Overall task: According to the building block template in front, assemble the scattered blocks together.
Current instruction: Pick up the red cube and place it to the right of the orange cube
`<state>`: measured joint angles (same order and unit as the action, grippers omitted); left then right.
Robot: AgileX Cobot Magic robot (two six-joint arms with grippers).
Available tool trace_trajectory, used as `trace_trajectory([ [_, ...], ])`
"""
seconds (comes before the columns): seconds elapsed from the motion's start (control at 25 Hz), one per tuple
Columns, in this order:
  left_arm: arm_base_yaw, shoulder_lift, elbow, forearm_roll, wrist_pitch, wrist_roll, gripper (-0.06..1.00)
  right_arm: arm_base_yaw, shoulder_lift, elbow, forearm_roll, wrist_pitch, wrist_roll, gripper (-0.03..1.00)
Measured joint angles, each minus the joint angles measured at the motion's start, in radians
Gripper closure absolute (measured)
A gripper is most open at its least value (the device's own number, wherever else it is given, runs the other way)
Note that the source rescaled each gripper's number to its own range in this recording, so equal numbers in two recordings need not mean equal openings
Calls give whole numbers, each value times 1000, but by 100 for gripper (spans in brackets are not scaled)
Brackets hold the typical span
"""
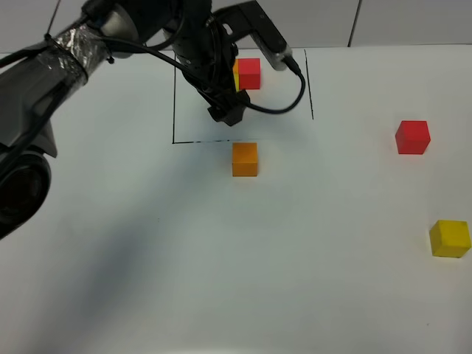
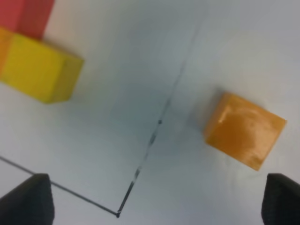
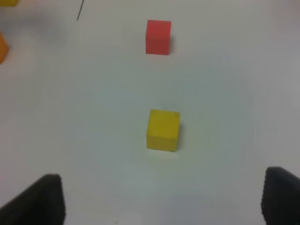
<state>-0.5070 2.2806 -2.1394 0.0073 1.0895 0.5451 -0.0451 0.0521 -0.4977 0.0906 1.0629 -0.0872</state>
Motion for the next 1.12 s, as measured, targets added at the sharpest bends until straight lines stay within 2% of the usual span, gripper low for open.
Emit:
trace_trajectory([
  [0.24, 72, -71, 0, 19, -2, -130, -5, 0, 0, 0, 0, 0, 5, 17],
  [0.6, 240, -120, 1, 37, 103, -298, -4, 0, 0, 0, 0, 0, 8, 17],
  [0.8, 333, -163, 1, 31, 104, -350, -2, 0, 0, 0, 0, 0, 11, 17],
  [0.88, 363, -186, 1, 6, 105, -361, -1, 0, 0, 0, 0, 0, 15, 17],
  [1.12, 386, -273, 44, -19, 105, -371, 3, 0, 0, 0, -1, 0, 17, 17],
])
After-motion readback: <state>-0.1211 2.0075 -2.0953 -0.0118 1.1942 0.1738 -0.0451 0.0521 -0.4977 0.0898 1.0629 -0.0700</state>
